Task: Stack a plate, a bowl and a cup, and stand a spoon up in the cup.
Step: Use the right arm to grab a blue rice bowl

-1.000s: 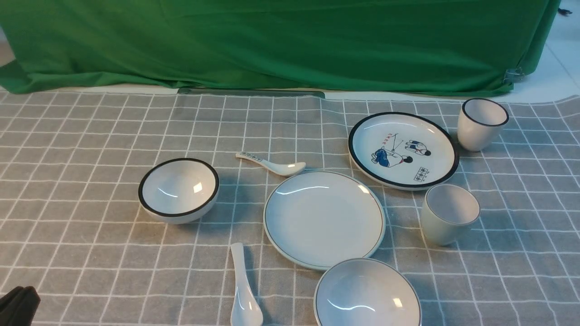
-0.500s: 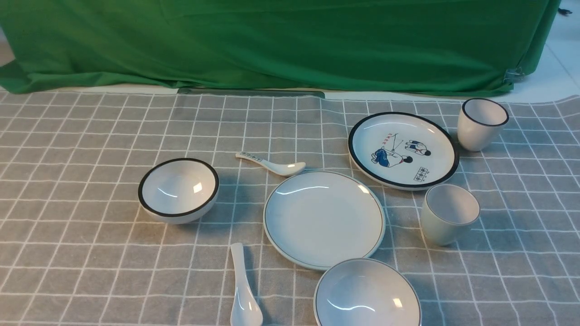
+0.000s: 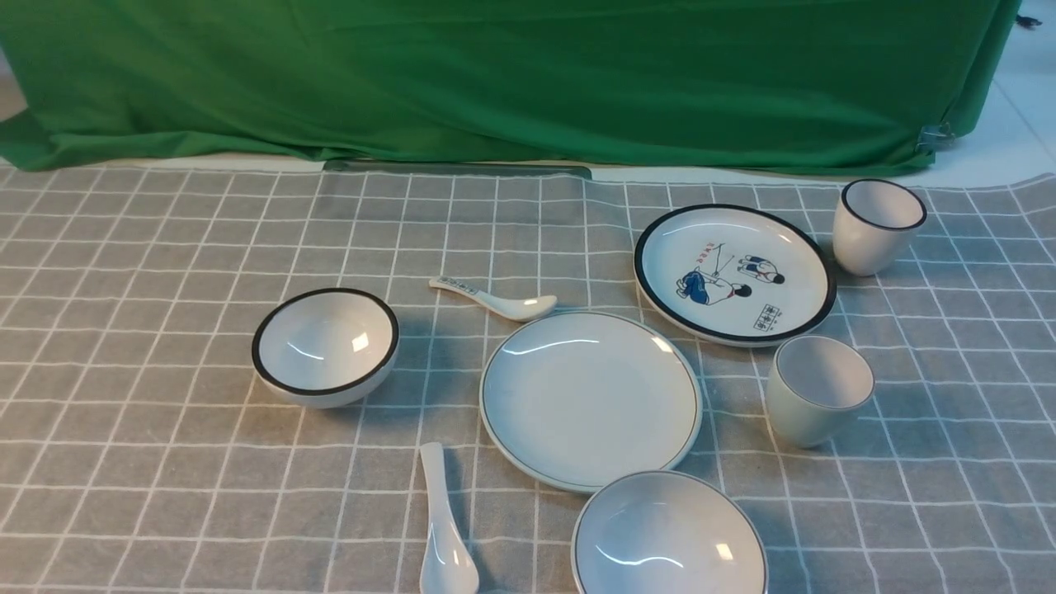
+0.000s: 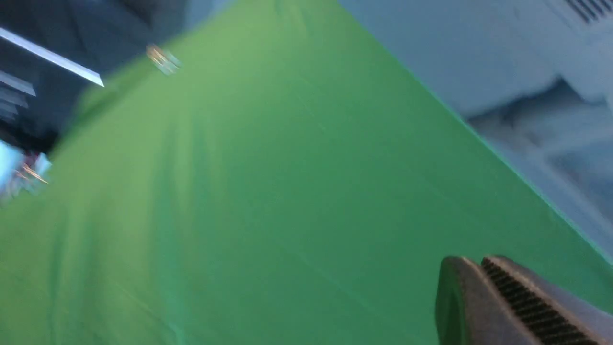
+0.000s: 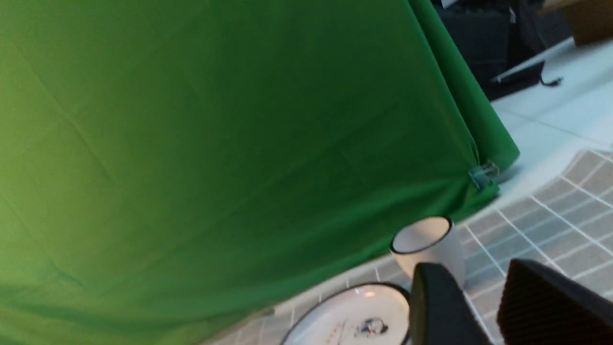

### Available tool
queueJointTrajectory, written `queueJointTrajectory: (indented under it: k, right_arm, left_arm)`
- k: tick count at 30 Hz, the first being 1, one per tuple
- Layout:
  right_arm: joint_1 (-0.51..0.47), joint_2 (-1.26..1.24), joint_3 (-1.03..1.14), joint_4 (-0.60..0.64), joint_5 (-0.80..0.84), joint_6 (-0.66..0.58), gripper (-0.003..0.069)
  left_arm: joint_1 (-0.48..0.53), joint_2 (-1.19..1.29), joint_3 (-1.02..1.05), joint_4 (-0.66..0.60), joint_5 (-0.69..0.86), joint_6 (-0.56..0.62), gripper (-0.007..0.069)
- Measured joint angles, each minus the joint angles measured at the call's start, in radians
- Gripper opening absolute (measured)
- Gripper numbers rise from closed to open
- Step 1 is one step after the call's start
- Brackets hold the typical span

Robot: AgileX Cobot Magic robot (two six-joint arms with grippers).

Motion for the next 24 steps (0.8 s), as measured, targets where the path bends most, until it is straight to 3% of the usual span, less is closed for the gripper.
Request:
queueJointTrajectory:
  k: [2,4,9,10,11,12,13,16,20,21,23,24]
  right_arm:
    - [0.000,0.000,0.000,0.001,-0.016,-0.020,0.0242]
    - [0.000,0.000,0.000,0.002,-0.032,-0.032,0.0242]
    - [0.001,0.000,-0.004,0.003,-0.107,0.007,0.0230]
    - [0.001,0.000,-0.007,0.005,-0.101,0.014,0.0227]
    - [0.006,0.001,-0.029,0.004,-0.037,0.049,0.0202]
    - [0.026,0.025,-0.125,0.002,0.167,0.070,0.0123]
    - [0.032,0.035,-0.164,0.002,0.212,0.064,0.0104]
    - [0.090,0.175,-0.383,0.001,0.596,-0.045,0.0033]
    - [0.173,0.404,-0.617,0.001,0.934,-0.200,0.0023]
    - [0.204,0.496,-0.683,0.001,1.050,-0.262,0.0022]
    - [0.234,0.586,-0.737,0.001,1.126,-0.305,0.0022]
    - [0.268,0.685,-0.785,-0.002,1.182,-0.333,0.0022]
  left_arm:
    - [0.000,0.089,-0.112,0.049,0.153,-0.007,0.0017]
    - [0.000,0.233,-0.249,0.077,0.409,0.047,0.0017]
    - [0.000,0.593,-0.436,-0.010,0.937,0.325,0.0017]
    - [0.000,0.606,-0.439,-0.018,0.937,0.336,0.0017]
    - [0.000,0.657,-0.445,-0.051,1.006,0.385,0.0017]
    - [0.000,0.787,-0.438,-0.160,1.101,0.531,0.0017]
    - [0.000,0.796,-0.436,-0.170,1.109,0.557,0.0017]
    - [-0.003,0.907,-0.403,-0.312,1.138,0.712,0.0011]
    - [-0.057,0.966,-0.392,-0.333,1.135,0.750,0.0004]
    - [-0.119,0.987,-0.392,-0.330,1.126,0.750,0.0001]
    - [-0.167,1.000,-0.393,-0.319,1.113,0.738,0.0000]
    - [-0.240,1.017,-0.395,-0.286,1.097,0.707,0.0000]
